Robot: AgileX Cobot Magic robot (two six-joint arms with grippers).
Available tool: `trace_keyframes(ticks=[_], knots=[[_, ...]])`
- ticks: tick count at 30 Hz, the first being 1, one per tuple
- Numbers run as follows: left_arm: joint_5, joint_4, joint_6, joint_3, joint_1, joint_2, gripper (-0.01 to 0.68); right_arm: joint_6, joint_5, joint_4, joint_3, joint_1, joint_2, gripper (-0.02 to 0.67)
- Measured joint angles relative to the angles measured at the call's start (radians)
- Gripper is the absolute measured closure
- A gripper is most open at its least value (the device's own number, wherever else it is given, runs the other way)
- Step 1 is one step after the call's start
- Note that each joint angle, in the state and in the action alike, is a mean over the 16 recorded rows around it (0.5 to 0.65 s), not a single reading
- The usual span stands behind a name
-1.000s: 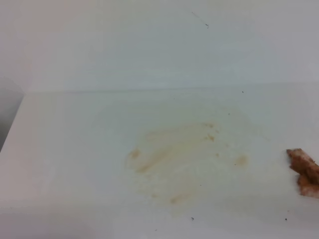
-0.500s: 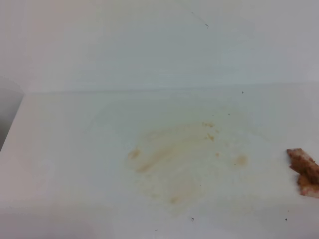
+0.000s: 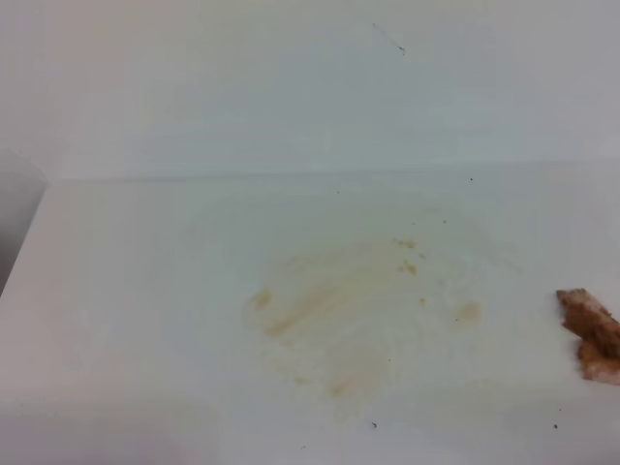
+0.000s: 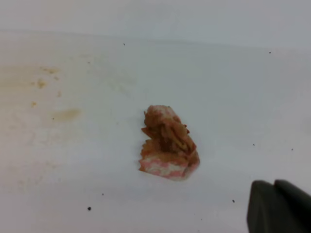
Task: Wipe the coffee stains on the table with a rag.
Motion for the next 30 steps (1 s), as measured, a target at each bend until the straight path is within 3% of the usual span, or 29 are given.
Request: trace_keyframes(ticks=[30], knots=[[-0.001, -0.001, 0.0, 0.0, 0.0, 0.0, 0.675, -0.003, -0.024, 0.006, 0.003, 0.03, -0.005, 0.652]])
